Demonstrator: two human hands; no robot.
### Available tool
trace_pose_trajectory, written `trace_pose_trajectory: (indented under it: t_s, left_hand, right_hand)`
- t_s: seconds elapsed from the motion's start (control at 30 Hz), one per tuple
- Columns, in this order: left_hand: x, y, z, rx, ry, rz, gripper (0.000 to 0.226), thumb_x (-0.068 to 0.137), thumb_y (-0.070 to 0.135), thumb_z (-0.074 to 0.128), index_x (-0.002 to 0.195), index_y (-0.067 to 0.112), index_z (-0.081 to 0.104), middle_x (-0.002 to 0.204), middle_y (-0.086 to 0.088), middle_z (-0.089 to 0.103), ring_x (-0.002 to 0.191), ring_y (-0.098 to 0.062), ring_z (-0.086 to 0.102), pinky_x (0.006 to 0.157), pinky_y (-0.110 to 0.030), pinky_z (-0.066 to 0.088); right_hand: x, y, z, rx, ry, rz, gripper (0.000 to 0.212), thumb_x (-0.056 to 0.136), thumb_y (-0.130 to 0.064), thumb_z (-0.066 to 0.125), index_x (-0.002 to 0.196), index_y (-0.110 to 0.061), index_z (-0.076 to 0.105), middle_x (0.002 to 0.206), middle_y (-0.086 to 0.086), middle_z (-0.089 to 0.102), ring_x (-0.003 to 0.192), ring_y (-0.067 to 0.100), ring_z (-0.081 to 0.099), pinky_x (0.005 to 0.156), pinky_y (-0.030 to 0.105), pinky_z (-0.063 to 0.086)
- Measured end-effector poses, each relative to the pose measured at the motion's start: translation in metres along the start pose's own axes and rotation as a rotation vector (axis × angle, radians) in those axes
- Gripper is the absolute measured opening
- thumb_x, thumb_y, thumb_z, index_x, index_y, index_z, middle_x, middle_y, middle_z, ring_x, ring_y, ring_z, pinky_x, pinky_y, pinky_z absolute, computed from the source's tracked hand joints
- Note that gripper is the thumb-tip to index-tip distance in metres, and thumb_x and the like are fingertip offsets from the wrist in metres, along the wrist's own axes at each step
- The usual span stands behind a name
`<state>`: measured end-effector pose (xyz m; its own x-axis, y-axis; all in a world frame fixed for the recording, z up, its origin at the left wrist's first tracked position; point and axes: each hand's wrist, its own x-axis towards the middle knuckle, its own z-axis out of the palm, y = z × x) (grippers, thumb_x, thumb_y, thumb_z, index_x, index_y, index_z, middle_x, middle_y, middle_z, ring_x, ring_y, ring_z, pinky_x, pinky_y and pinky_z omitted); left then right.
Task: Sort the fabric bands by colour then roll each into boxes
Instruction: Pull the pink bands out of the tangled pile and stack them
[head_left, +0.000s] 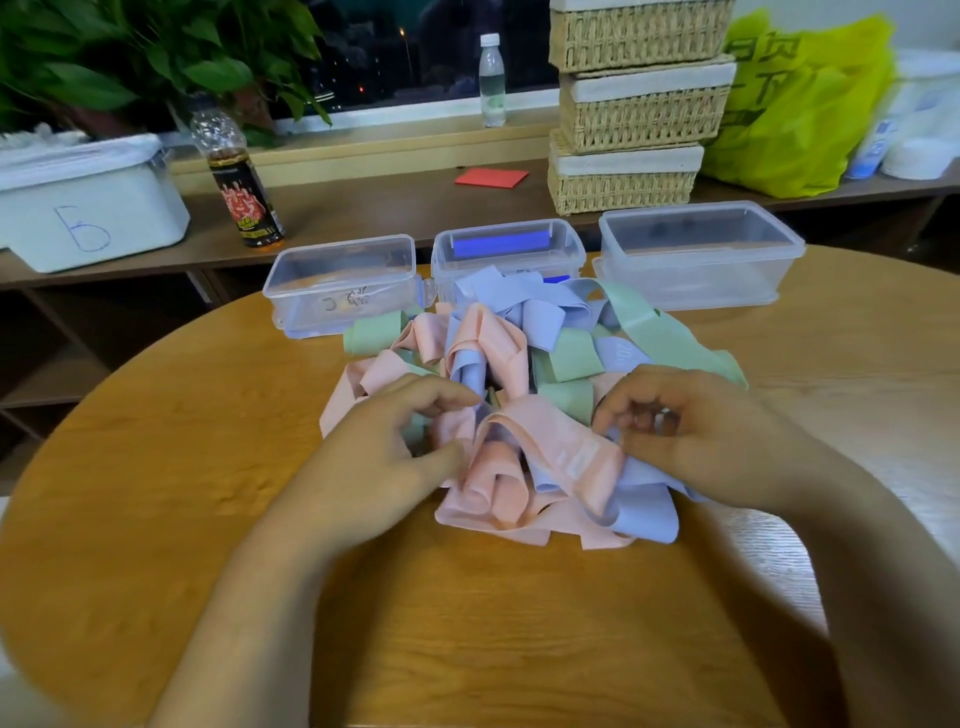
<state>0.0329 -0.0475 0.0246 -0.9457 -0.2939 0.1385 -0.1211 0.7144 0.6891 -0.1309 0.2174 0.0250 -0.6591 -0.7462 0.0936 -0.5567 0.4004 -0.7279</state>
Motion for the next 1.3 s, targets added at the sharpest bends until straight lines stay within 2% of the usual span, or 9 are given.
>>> trace_pose_trajectory:
  t_s: [0.23,0.37,0.5,0.67,0.8,0.9,1.03,1.17,1.3]
  left_hand:
    - [-0.004,-0.012,-0.011,-0.092,0.02,-0.066,0.051,0.085,0.012,0.06,0.122,0.048,0.063,0.118,0.015,0.061,0.11,-0.003,0.058,0.098,-0.031,0.05]
    - [-0.005,-0.007,-0.015,0.025,0.294,0.028,0.037,0.096,0.003,0.059,0.111,0.035,0.071,0.115,0.023,0.062,0.113,-0.003,0.054,0.097,-0.024,0.046]
    - [-0.009,0.006,-0.007,0.086,0.181,0.216,0.018,0.09,0.026,0.065,0.102,0.035,0.075,0.104,0.018,0.064,0.108,-0.004,0.054,0.089,-0.014,0.038]
    - [0.002,-0.005,-0.001,0.082,0.263,0.037,0.013,0.101,0.028,0.068,0.102,0.041,0.07,0.106,0.023,0.062,0.103,0.0,0.055,0.08,-0.018,0.043]
    - [0.017,0.003,0.001,0.049,0.343,-0.044,0.012,0.103,0.027,0.065,0.103,0.039,0.068,0.106,0.02,0.063,0.098,0.001,0.056,0.078,-0.023,0.047]
    - [0.037,0.02,0.014,0.23,0.233,0.112,0.026,0.102,0.025,0.063,0.123,0.041,0.066,0.129,0.021,0.058,0.125,-0.006,0.048,0.102,-0.029,0.042]
    - [0.078,0.043,0.027,0.738,-0.179,0.375,0.051,0.1,0.022,0.062,0.144,0.046,0.056,0.161,0.022,0.041,0.156,-0.014,0.021,0.126,-0.049,0.013]
    - [0.096,0.056,0.011,0.94,-0.139,0.307,0.017,0.106,0.037,0.055,0.115,0.035,0.069,0.114,0.012,0.065,0.125,-0.018,0.053,0.125,-0.046,0.016]
    - [0.082,0.089,-0.016,0.356,0.163,0.199,0.021,0.107,0.043,0.056,0.095,0.027,0.062,0.083,0.009,0.069,0.09,-0.022,0.065,0.079,-0.039,0.049]
  right_hand:
    - [-0.006,-0.008,-0.003,-0.01,-0.181,0.082,0.026,0.097,-0.015,0.065,0.094,-0.037,0.077,0.066,-0.006,0.052,0.062,0.006,0.046,0.062,0.023,0.037]
    - [-0.004,-0.01,0.002,0.024,-0.009,0.075,0.015,0.102,-0.024,0.063,0.094,-0.031,0.074,0.069,0.006,0.064,0.058,0.015,0.052,0.061,0.032,0.042]
    - [0.001,-0.012,0.006,0.143,0.163,0.116,0.017,0.108,-0.03,0.057,0.098,-0.031,0.071,0.066,0.004,0.07,0.053,0.02,0.055,0.056,0.035,0.048]
    - [0.005,-0.023,0.014,0.358,0.264,0.056,0.017,0.105,-0.022,0.063,0.093,-0.013,0.07,0.082,0.003,0.078,0.077,0.021,0.073,0.074,0.034,0.051]
    - [0.011,-0.018,0.028,0.269,0.292,0.103,0.016,0.091,-0.018,0.077,0.093,-0.031,0.068,0.078,0.006,0.071,0.074,0.034,0.068,0.073,0.051,0.059]
    - [0.014,-0.015,0.029,0.325,0.299,0.099,0.041,0.093,-0.007,0.064,0.109,-0.044,0.068,0.102,0.005,0.071,0.089,0.041,0.07,0.081,0.063,0.06]
    - [0.014,-0.012,0.024,0.378,0.358,0.1,0.056,0.095,-0.002,0.057,0.122,-0.05,0.064,0.108,-0.005,0.071,0.089,0.027,0.072,0.083,0.058,0.061]
    - [0.01,-0.005,0.02,0.395,0.388,0.092,0.056,0.096,-0.005,0.059,0.123,-0.054,0.062,0.105,-0.008,0.071,0.089,0.023,0.071,0.086,0.056,0.059]
    - [0.007,-0.005,0.011,0.499,0.457,0.091,0.05,0.095,-0.003,0.062,0.119,-0.047,0.066,0.103,-0.011,0.072,0.091,0.015,0.071,0.082,0.047,0.061]
